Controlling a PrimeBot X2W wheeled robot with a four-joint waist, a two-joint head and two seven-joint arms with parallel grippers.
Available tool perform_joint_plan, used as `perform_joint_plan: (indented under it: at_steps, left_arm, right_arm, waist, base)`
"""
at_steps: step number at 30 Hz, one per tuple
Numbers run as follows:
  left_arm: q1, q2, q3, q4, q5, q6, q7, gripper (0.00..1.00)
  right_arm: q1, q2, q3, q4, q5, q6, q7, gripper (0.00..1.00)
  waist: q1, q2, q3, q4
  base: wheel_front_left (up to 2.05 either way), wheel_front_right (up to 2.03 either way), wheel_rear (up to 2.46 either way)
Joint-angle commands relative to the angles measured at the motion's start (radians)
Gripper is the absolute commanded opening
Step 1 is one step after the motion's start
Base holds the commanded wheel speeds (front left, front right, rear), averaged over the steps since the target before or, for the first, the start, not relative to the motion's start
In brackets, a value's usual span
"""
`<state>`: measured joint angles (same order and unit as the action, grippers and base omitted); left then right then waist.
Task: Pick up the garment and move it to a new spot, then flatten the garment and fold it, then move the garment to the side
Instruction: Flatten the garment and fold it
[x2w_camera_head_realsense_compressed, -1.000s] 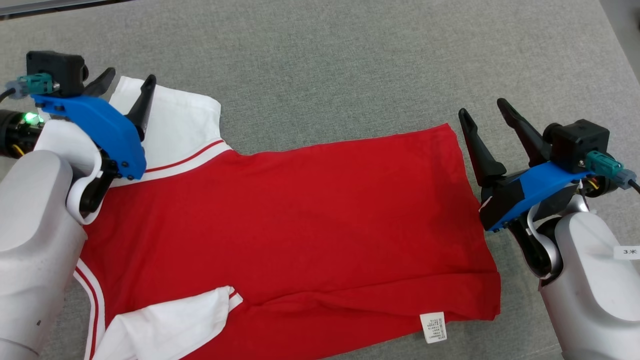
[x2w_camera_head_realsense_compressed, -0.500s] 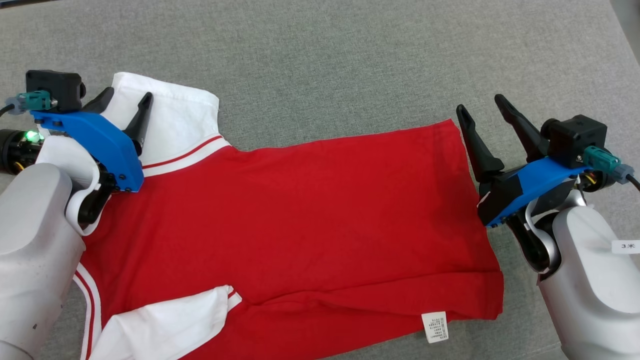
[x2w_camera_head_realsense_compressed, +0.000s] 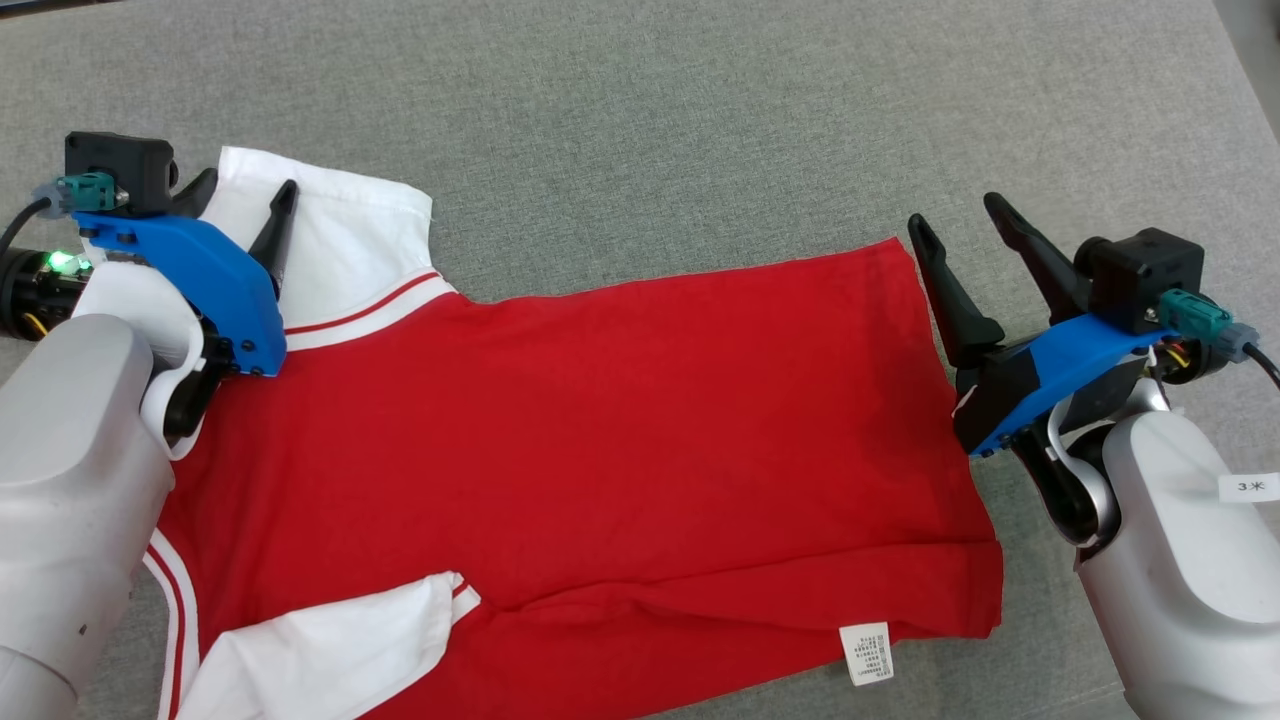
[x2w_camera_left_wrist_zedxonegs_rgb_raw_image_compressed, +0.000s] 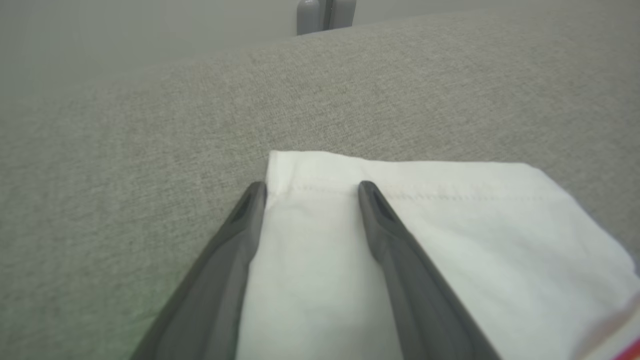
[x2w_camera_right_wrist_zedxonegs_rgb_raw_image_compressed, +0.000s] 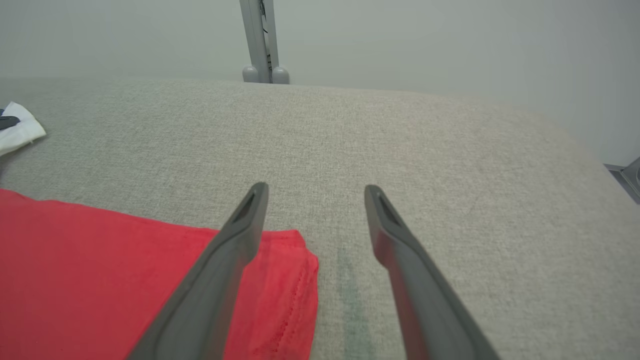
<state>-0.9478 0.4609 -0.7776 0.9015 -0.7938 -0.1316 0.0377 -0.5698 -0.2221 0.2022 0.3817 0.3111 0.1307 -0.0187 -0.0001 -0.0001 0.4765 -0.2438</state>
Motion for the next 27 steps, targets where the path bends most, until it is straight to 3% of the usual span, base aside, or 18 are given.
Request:
perform_joint_plan:
  at_steps: [1,2,17,27]
  left_arm:
    - [0.021,-0.014,-0.021,0.024,-0.007,0.002,0.01,0.24]
    - [0.018,-0.014,-0.027,0.026,-0.004,0.002,0.001,0.0]
    - [0.018,-0.029,-0.078,-0.028,-0.025,0.002,-0.177,0.0]
    - [-0.008,-0.045,-0.128,-0.096,-0.02,0.002,-0.222,0.0]
  right_arm:
    - [-0.006,-0.004,0.004,0.001,0.011,0.0,0.007,1.0]
    - [-0.004,-0.005,0.006,0.002,0.013,0.0,0.011,1.0]
    - [0.028,-0.047,0.045,0.031,0.069,0.0,0.167,1.0]
    - [-0.044,-0.048,0.043,0.153,0.064,0.0,0.201,1.0]
  waist:
    - [0.0001,0.0001,0.0,0.0]
    - [0.0001,0.0001,-0.001,0.0]
    - [0.0001,0.0001,-0.051,0.046]
    - [0.0001,0.0001,-0.044,0.094]
  base:
    - [0.0,0.0,0.0]
    - [0.0,0.0,0.0]
    - [0.0,0.0,0.0]
    - [0.0,0.0,0.0]
